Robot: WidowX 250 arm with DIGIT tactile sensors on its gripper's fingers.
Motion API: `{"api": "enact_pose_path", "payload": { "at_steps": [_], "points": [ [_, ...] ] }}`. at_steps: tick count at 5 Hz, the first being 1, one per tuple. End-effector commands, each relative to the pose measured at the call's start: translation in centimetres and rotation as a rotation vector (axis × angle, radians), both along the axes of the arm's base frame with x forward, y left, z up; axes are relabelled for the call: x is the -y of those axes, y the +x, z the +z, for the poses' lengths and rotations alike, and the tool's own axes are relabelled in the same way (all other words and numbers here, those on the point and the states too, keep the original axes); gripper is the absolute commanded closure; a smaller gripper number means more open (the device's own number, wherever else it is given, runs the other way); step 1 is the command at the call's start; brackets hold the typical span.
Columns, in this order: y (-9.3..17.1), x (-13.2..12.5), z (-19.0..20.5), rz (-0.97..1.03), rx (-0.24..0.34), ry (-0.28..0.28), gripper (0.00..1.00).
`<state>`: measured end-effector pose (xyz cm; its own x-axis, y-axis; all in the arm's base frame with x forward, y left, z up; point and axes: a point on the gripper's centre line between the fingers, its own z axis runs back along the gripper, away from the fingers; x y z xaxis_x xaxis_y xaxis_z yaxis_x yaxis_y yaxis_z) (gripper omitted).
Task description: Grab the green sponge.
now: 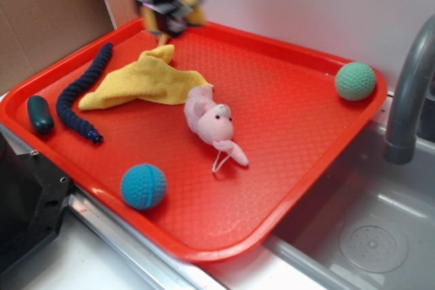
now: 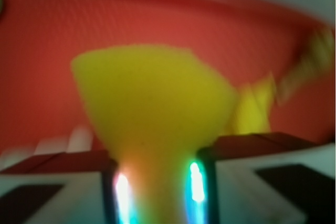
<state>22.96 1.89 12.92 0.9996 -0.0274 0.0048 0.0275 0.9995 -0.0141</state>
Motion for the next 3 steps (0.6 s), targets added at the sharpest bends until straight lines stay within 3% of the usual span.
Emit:
{"api": "enact_pose_path", "payload": {
  "at_steps": [1, 3],
  "points": [
    [-9.9, 0.3, 7.3, 0.044, 0.137, 0.054, 1.00],
    [-12.1, 2.0, 8.7, 0.027, 0.125, 0.085, 1.00]
  ]
}}
